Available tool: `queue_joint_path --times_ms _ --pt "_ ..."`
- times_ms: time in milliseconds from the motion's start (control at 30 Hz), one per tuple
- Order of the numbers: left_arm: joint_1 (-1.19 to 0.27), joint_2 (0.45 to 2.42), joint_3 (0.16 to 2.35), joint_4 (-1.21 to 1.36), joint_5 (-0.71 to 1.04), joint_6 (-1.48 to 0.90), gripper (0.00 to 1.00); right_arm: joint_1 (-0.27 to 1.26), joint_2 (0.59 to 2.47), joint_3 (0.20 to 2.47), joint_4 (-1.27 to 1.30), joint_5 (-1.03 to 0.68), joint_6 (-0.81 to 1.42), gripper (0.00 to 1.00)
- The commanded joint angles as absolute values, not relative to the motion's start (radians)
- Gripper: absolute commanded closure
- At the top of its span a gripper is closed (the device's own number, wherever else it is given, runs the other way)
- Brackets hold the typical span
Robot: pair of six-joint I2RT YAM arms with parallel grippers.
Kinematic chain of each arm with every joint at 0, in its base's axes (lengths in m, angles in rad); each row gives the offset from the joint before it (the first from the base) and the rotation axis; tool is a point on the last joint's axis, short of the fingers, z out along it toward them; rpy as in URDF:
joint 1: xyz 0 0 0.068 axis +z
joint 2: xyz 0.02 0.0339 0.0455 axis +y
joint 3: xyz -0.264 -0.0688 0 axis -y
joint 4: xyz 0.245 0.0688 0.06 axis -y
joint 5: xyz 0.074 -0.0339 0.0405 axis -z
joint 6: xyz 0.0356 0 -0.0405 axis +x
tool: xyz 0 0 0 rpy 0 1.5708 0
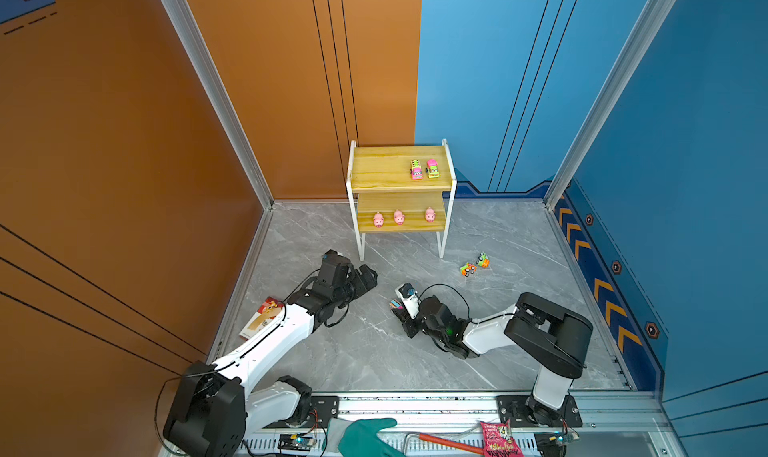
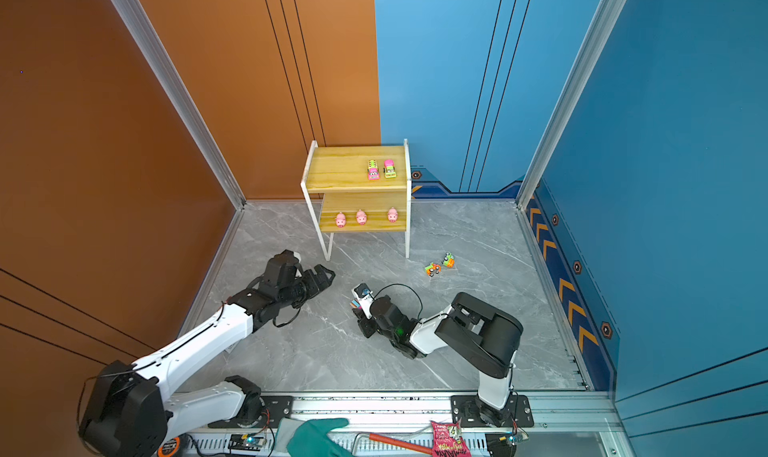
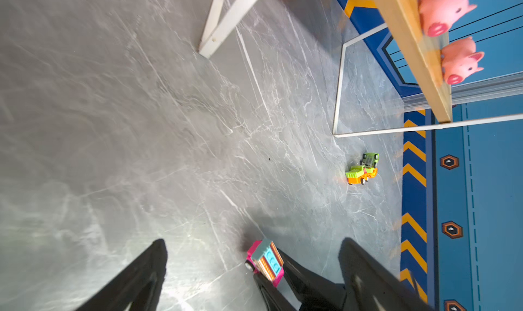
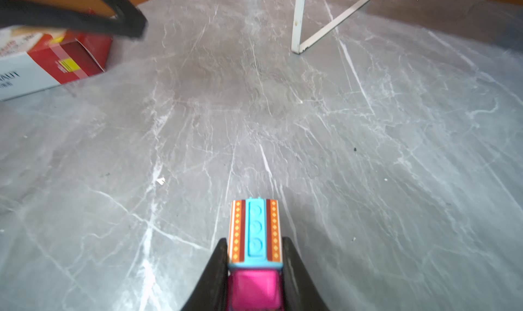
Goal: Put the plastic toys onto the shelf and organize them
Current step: 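Raise the truck over the top shelf with the right gripper while the left withdraws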
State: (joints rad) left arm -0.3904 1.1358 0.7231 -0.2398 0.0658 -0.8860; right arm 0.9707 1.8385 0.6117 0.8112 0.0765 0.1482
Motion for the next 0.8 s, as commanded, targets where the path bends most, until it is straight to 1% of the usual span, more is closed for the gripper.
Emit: queue_joint_path --times_ms 0,167,300,367,433,567,667,767 --pt "-0.342 1.093 0.775 -0.452 0.024 -0.738 0.03 0.977 1.889 0.603 0.932 0.101 0.114 0.73" --pt "-0.280 1.069 0.825 -0.524 0.059 -0.668 0.03 0.977 1.900 0.599 0.963 0.116 0.109 0.73" --pt "-0.258 1.083 0.902 -0.575 0.073 -0.586 0.02 0.973 1.817 0.606 0.918 0.132 0.103 0.73" --pt "-0.252 1.083 0.938 -0.589 0.081 -0.539 0.00 0.970 1.750 0.629 0.848 0.155 0.101 0.73" --pt "-0.247 1.076 0.975 -0.597 0.080 -0.497 0.02 0.966 1.669 0.670 0.752 0.173 0.096 0.73" --pt "-0.240 1.058 1.056 -0.605 0.088 -0.410 0.02 0.960 1.526 0.799 0.524 0.239 0.061 0.74" --pt "-0.240 1.050 1.105 -0.606 0.097 -0.344 0.02 0.939 1.466 0.933 0.364 0.291 0.053 0.74" --pt "-0.240 1.053 1.150 -0.605 0.120 -0.267 0.02 0.907 1.457 1.105 0.208 0.332 0.058 0.74"
